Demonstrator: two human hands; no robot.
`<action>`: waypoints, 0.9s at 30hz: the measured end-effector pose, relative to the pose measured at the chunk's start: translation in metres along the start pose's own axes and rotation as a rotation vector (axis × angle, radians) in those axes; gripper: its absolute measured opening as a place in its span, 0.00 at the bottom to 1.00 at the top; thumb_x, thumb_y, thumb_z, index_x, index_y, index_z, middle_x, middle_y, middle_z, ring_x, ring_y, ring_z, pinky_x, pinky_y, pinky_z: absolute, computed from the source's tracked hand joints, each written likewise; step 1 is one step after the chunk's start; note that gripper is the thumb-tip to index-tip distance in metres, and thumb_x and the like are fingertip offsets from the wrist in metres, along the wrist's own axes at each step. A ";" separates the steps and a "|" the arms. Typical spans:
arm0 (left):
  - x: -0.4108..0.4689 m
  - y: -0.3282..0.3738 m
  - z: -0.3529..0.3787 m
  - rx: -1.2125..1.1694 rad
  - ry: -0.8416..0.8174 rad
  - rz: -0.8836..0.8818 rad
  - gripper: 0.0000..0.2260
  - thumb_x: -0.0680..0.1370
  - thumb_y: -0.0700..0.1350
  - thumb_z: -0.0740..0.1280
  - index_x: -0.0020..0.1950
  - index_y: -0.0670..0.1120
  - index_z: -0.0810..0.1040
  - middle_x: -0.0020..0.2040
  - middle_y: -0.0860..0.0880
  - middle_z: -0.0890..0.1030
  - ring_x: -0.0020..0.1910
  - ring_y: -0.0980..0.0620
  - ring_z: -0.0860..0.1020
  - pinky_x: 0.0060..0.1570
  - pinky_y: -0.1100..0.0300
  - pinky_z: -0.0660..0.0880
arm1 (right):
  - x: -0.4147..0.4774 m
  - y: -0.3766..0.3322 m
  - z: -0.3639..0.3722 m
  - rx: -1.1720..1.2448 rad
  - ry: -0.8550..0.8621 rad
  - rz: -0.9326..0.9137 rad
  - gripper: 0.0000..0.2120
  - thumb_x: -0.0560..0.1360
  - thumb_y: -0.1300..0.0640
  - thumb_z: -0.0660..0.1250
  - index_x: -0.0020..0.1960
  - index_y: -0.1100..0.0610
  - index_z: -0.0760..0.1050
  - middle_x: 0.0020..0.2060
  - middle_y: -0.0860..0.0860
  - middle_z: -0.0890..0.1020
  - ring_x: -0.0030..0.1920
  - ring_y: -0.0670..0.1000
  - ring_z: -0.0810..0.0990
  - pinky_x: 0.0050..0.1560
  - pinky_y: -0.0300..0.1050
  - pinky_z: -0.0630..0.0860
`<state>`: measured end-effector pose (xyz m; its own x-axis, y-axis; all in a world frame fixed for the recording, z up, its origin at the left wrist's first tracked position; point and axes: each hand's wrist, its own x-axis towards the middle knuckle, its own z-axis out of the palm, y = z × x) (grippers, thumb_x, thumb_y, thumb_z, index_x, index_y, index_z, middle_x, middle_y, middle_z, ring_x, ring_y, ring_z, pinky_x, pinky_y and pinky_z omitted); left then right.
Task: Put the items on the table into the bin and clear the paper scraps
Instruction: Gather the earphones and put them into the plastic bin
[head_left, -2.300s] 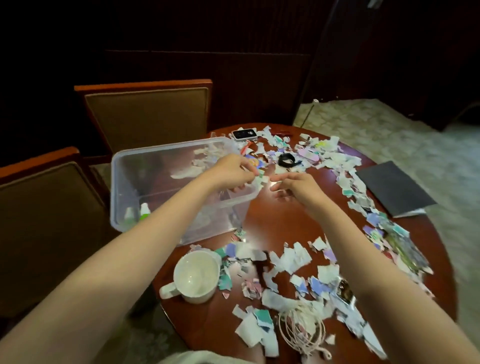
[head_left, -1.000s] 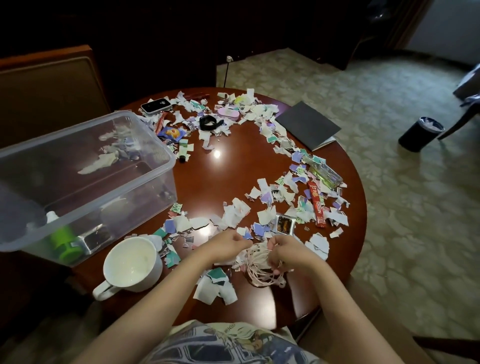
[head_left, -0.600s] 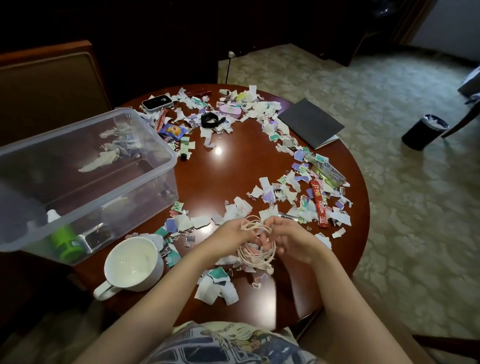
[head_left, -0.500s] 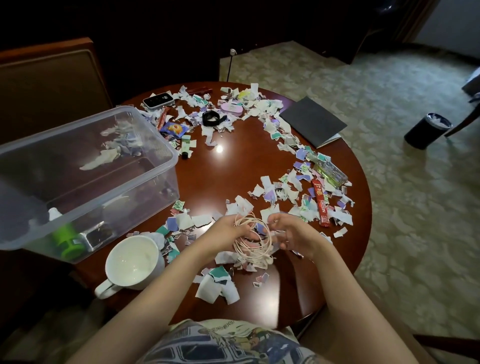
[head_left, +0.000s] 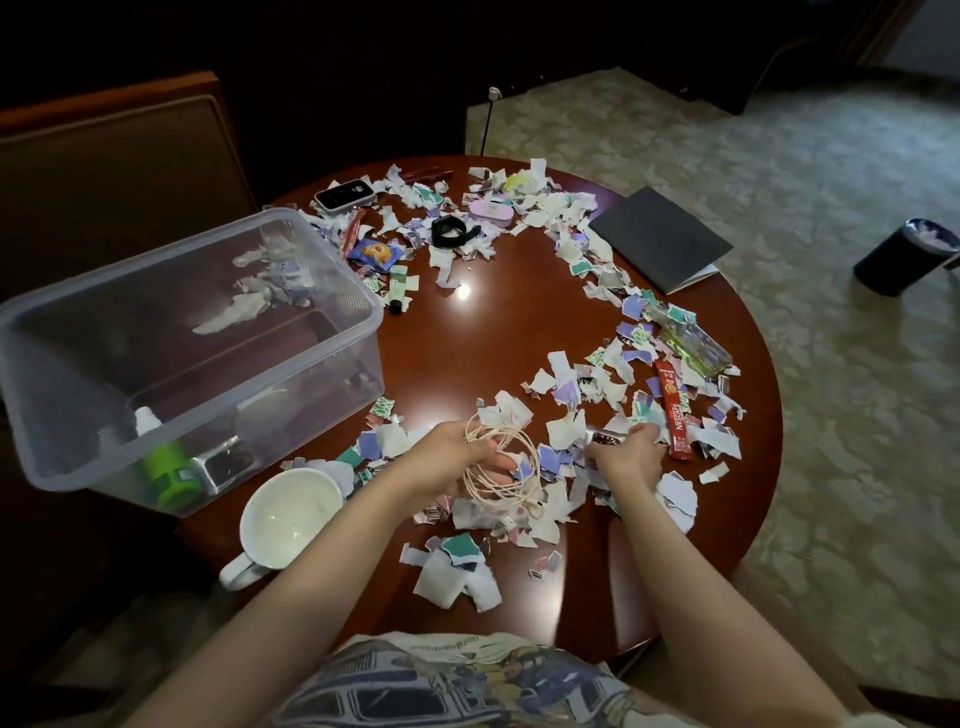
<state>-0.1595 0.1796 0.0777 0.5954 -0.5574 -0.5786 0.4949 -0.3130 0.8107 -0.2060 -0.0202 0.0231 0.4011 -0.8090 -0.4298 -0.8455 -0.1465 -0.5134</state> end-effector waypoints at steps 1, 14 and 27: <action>-0.001 0.001 -0.001 -0.018 0.011 0.001 0.08 0.81 0.37 0.58 0.48 0.45 0.75 0.32 0.52 0.84 0.29 0.58 0.81 0.34 0.62 0.77 | 0.000 -0.001 0.001 0.008 0.005 0.002 0.30 0.70 0.57 0.73 0.66 0.60 0.61 0.64 0.61 0.70 0.62 0.63 0.72 0.60 0.58 0.73; -0.011 0.017 -0.012 -0.054 0.015 0.032 0.06 0.80 0.38 0.60 0.49 0.45 0.76 0.37 0.50 0.85 0.43 0.47 0.80 0.51 0.52 0.76 | -0.019 -0.027 -0.010 0.494 -0.030 -0.049 0.12 0.74 0.64 0.64 0.58 0.62 0.73 0.51 0.57 0.78 0.44 0.52 0.74 0.38 0.43 0.72; -0.057 0.060 -0.074 -0.232 0.154 0.266 0.07 0.80 0.35 0.58 0.48 0.41 0.75 0.32 0.49 0.84 0.30 0.56 0.82 0.33 0.65 0.80 | -0.071 -0.123 -0.003 0.710 -0.503 -0.193 0.11 0.74 0.69 0.59 0.50 0.59 0.76 0.48 0.58 0.78 0.39 0.50 0.75 0.36 0.41 0.72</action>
<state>-0.1171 0.2491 0.1529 0.8016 -0.4682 -0.3718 0.4299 0.0192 0.9027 -0.1312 0.0536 0.1191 0.7626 -0.4363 -0.4777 -0.3964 0.2684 -0.8780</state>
